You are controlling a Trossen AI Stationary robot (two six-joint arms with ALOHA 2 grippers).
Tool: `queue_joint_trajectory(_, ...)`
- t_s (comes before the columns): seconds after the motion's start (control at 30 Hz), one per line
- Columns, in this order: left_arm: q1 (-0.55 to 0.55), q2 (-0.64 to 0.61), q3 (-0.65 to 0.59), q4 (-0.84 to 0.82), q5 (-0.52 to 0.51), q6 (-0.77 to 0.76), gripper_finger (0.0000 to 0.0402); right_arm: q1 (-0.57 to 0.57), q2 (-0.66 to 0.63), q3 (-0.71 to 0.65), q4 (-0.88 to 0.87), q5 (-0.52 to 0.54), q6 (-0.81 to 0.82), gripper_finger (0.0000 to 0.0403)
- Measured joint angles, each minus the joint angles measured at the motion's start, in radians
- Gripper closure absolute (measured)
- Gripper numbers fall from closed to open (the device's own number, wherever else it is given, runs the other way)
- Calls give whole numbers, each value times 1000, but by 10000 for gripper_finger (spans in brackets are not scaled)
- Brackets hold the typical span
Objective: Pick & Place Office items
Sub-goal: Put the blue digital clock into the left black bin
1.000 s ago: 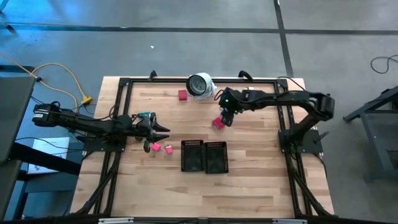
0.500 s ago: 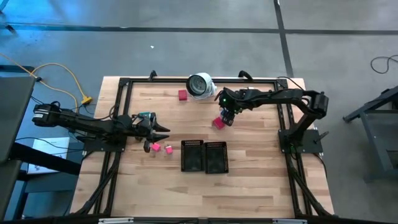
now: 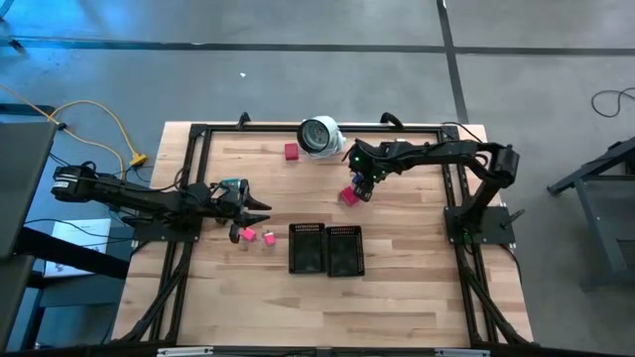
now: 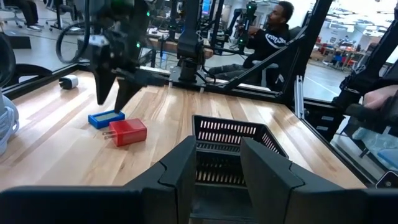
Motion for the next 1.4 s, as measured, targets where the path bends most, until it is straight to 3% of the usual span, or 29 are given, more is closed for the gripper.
queue_joint_trajectory(0.33, 0, 0, 0, -3, 0, -3, 279, 1, 83, 5, 18, -28, -18, 209)
queue_joint_trajectory(0.67, 0, 0, 0, -4, 0, -5, 279, -8, 92, -1, 44, 65, -23, 209)
queue_joint_trajectory(0.97, -9, 0, 0, -3, 0, -12, 279, -26, 93, 0, 42, 57, -22, 215)
queue_joint_trajectory(1.13, -14, 0, 0, -3, 0, -13, 279, -26, 93, 0, 37, 54, -22, 254)
queue_joint_trajectory(1.37, -14, 0, 0, -3, 0, -13, 279, -25, 91, 0, 22, 53, -26, 369)
queue_joint_trajectory(1.4, -14, 0, 0, -1, 0, -13, 279, -25, 91, 0, 20, 57, -27, 371)
